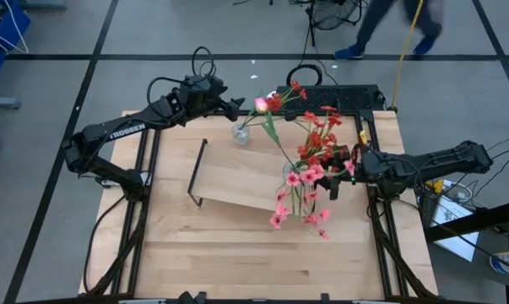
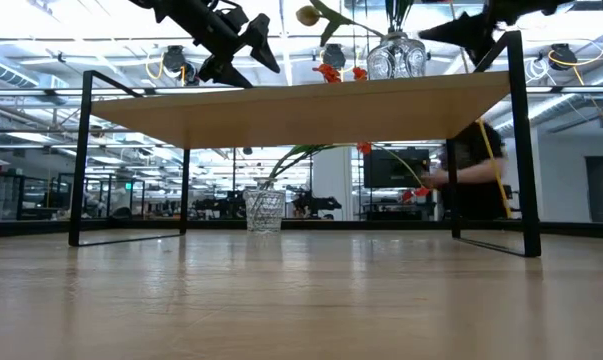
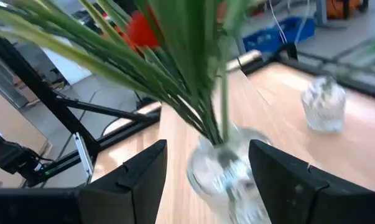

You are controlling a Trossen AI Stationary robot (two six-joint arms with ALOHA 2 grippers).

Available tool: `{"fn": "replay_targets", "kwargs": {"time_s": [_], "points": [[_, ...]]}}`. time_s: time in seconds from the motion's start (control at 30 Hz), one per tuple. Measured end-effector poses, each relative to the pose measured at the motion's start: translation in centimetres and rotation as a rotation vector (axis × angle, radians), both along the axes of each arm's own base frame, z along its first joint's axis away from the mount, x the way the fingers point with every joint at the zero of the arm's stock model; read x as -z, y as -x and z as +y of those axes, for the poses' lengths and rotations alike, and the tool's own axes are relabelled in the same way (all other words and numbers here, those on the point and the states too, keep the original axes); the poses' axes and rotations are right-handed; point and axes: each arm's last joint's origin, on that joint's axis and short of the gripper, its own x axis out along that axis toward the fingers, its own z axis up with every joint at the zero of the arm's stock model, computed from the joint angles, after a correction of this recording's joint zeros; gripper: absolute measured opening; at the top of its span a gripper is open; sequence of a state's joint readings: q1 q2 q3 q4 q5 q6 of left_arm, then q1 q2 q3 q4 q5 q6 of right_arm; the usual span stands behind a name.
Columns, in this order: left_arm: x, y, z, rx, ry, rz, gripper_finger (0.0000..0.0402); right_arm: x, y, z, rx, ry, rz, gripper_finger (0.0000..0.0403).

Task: Pick and place flowers into a vace then onto a shelf
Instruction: Put the transparent flower vase on the shelf

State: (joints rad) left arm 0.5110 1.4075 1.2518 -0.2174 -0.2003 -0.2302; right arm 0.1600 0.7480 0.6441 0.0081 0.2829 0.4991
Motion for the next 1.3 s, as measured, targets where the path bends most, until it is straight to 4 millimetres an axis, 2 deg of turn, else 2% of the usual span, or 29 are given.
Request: {"fn": "replay_targets", "kwargs": {"time_s": [0.23,0.4,0.63,0.77,0.9,1.1,1.2,1.3], "points": [[0.0,0.0,0.0,0.0,0.0,0.0,0.0397,0.3,2.0,-0.3,0.026,-0.074,0.073,0.0219],[0.1,0.0,0.0,0.003,-0.001,0.01,0.0397,0.9,3.5,-0.8,0.132,-0.114,0.137,0.0219],[1.0,0.3,-0.3,0.087,-0.012,0.156,0.0397,0.6,4.9,-1.5,0.306,-0.08,0.095,0.0219],[1.7,0.7,-0.5,0.017,0.002,0.249,0.0397,0.5,5.1,-1.6,0.321,-0.046,0.1,0.0219],[2.0,0.7,-1.0,0.046,0.003,0.307,0.0397,0.5,5.1,-1.6,0.317,-0.03,0.106,0.0219],[2.6,2.0,1.2,0.082,0.04,0.353,0.0397,0.5,5.1,-1.6,0.305,0.027,0.123,0.0219],[3.9,2.5,2.5,0.076,0.162,0.357,0.0397,0.5,5.2,-1.7,0.322,0.068,0.132,0.0219],[5.0,2.7,3.6,0.082,0.214,0.386,0.0397,0.5,5.2,-1.8,0.351,0.089,0.135,0.0219]]}}
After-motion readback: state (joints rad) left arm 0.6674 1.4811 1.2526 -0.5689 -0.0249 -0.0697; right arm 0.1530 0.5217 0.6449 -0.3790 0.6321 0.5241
